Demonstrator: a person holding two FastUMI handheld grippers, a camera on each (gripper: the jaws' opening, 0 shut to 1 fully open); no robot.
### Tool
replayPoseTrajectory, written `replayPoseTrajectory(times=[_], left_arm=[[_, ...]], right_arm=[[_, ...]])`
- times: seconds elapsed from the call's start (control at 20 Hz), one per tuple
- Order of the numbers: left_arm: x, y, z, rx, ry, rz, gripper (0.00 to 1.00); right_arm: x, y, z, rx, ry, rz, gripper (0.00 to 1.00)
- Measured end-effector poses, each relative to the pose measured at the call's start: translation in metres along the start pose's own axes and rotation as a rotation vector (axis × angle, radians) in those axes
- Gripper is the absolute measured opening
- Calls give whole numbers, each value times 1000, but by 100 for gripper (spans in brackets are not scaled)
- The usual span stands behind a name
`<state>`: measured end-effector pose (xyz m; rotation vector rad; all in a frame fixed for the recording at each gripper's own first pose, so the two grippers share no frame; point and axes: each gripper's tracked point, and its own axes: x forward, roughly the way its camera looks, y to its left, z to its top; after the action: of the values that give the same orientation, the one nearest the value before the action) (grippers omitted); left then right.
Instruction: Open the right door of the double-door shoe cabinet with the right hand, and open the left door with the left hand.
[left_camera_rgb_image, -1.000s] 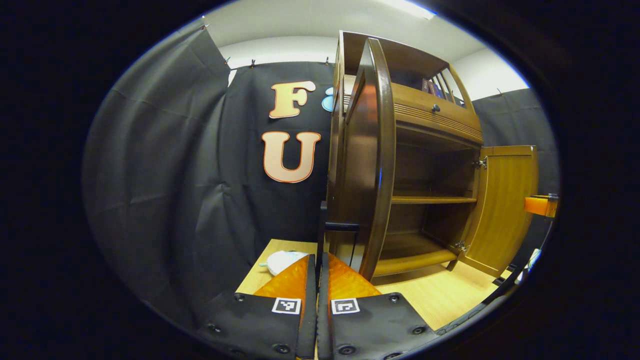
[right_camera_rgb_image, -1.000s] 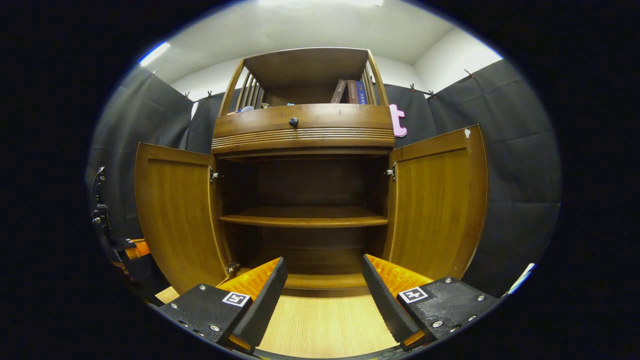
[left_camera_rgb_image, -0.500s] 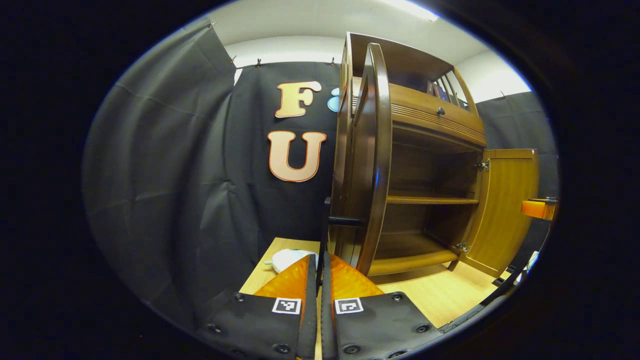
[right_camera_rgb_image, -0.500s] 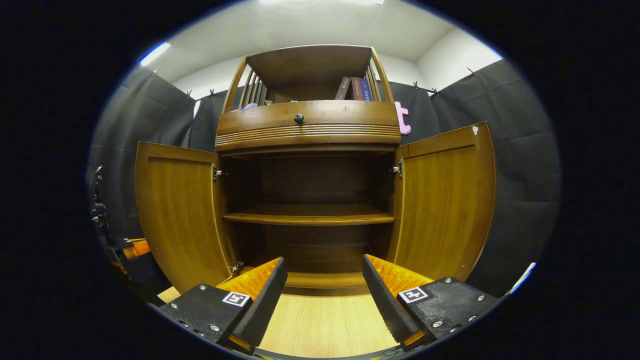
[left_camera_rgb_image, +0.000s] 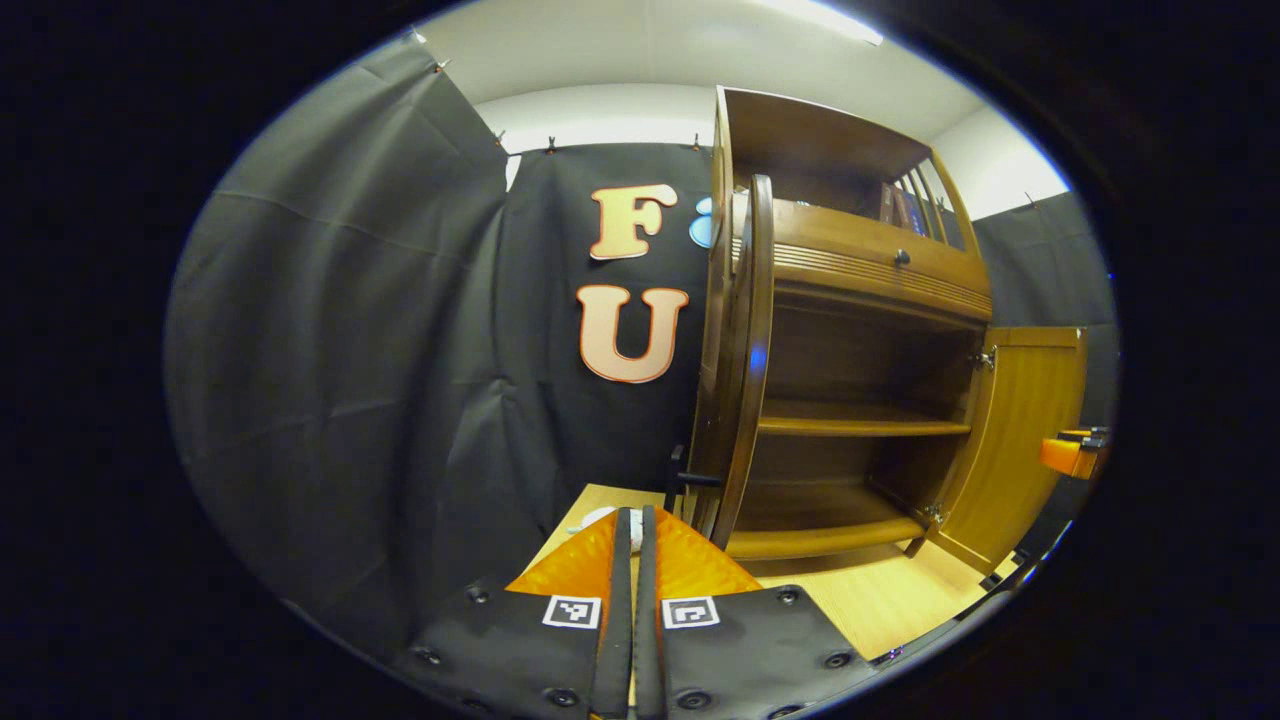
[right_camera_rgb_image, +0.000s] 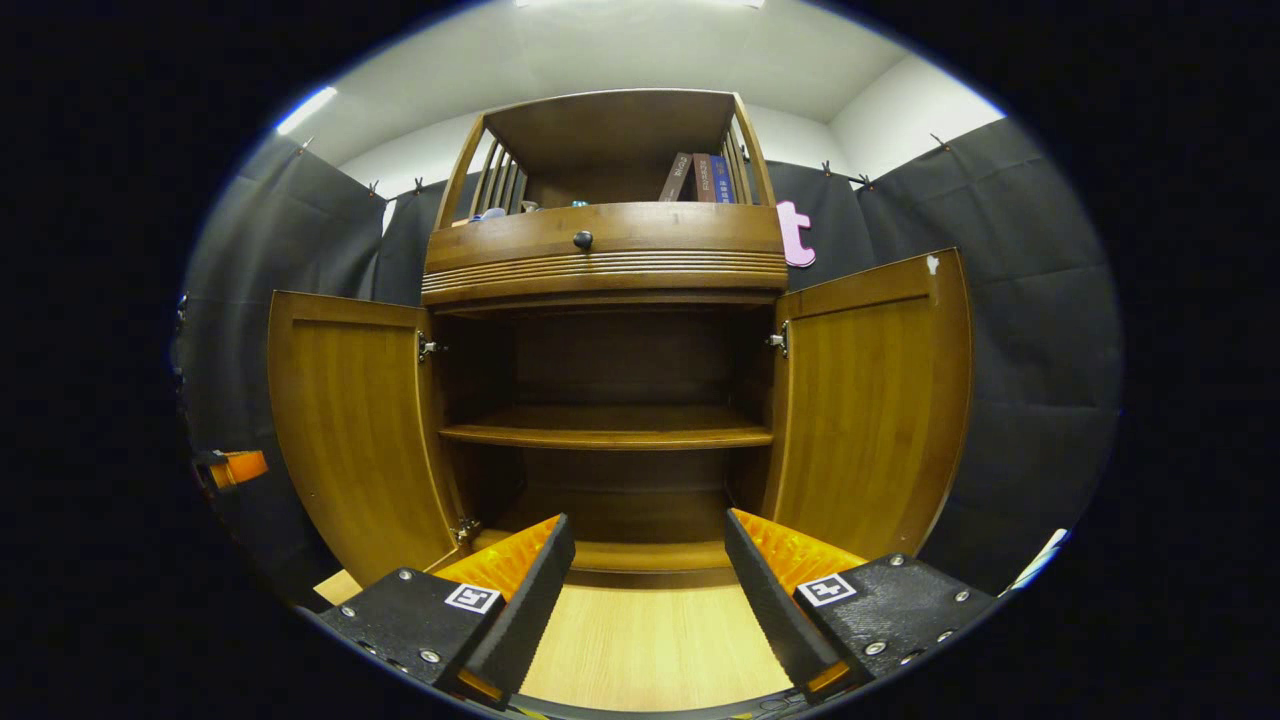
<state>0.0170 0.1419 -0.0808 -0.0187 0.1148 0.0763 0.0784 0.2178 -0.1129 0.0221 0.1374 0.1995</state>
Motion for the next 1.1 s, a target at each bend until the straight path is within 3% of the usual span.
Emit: replayPoseTrajectory(times=[0.1, 0.35, 0.55, 0.6, 0.75, 0.8, 0.85, 0.9, 1.0, 1.05, 1.1], left_arm=[[-8, -12, 19, -21, -16, 0, 14], [-23, -48, 58, -3, -49, 8, 24], [-28, -92, 81, 6, -56, -26, 44], [-30, -105, 85, -2, -49, -42, 60], [-33, -126, 94, -25, -32, -56, 74], [-34, -133, 98, -41, -37, -64, 78], [-35, -137, 101, -51, -43, -64, 84], [-34, -137, 105, -54, -50, -51, 92], [-34, -138, 108, -45, -60, -36, 96], [-35, -138, 110, -40, -63, -31, 93], [-35, -139, 111, -38, -66, -29, 93]], right_arm=[[-3, -14, 8, -5, -7, -12, 92], [-9, -54, 27, -17, -2, -32, 92], [-16, -78, 43, -36, -4, -32, 92], [-19, -82, 48, -38, -12, -29, 92], [-26, -94, 61, -37, -24, -25, 92], [-27, -98, 63, -35, -24, -25, 99], [-28, -103, 64, -34, -23, -26, 99], [-29, -106, 65, -31, -22, -29, 92], [-31, -113, 66, -31, -23, -38, 92], [-32, -115, 67, -33, -24, -41, 99], [-34, -116, 67, -34, -26, -43, 99]])
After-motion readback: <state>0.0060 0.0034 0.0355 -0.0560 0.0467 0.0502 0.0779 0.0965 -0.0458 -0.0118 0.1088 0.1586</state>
